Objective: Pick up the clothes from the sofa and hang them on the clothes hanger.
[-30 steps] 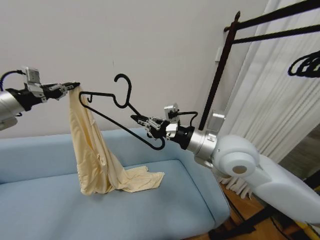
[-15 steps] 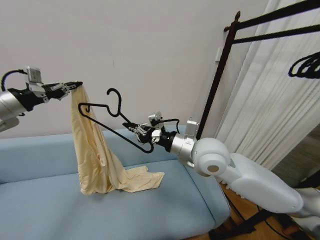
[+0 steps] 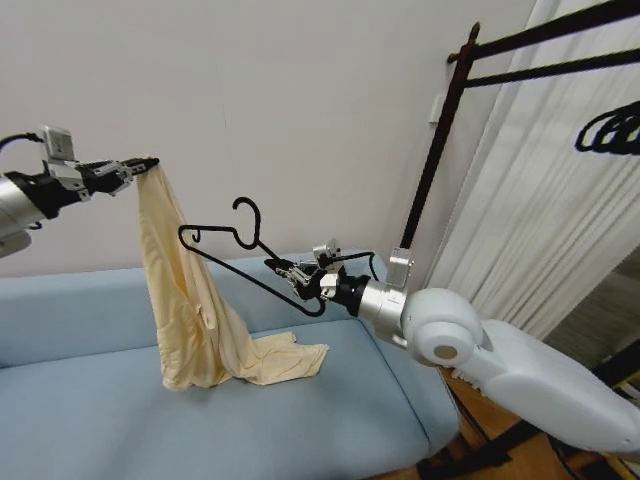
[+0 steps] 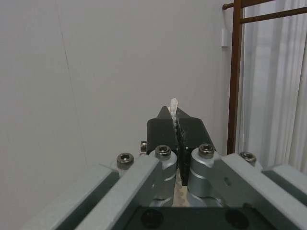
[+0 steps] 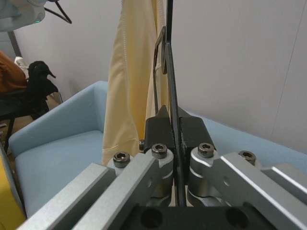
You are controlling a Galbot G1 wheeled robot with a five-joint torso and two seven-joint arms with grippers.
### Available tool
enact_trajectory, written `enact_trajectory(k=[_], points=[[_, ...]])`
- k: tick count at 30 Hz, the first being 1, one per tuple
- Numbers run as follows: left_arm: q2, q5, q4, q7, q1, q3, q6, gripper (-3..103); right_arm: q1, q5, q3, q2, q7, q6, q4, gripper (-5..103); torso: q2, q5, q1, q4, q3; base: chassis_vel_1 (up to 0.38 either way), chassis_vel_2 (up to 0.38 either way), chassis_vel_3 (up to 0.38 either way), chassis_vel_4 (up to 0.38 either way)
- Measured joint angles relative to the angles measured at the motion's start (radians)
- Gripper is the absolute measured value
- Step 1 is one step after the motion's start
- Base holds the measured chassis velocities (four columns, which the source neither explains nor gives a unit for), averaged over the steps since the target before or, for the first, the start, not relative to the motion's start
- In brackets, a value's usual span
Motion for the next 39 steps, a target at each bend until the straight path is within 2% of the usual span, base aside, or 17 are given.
enact_trajectory(k=[5, 22, 31, 39], points=[[0.008, -0.004, 0.002, 0.005, -0.001, -0.001, 0.000, 1, -0.034, -0.008, 0.015, -0.026, -0.013, -0.001, 0.021, 2, 0.000, 0.0001, 0.000, -0.0004, 0.000, 0.000, 0.000, 0.000, 0.000], [0.009, -0.006, 0.004, 0.013, -0.001, 0.000, -0.003, 1, -0.082, -0.039, 0.039, -0.052, -0.030, 0.000, 0.034, 2, 0.000, 0.0000, 0.000, -0.0002, 0.000, 0.000, 0.000, 0.000, 0.000], [0.007, -0.006, -0.004, 0.018, -0.002, 0.000, -0.003, 1, -0.057, -0.053, 0.004, -0.021, -0.025, 0.004, 0.010, 2, 0.000, -0.0001, 0.000, -0.0003, 0.000, 0.000, 0.000, 0.000, 0.000], [-0.005, -0.005, -0.034, 0.018, -0.002, 0.000, -0.003, 1, 0.061, -0.054, -0.078, 0.047, 0.000, 0.008, -0.087, 2, 0.000, -0.0002, 0.000, -0.0002, 0.000, 0.000, 0.000, 0.000, 0.000]])
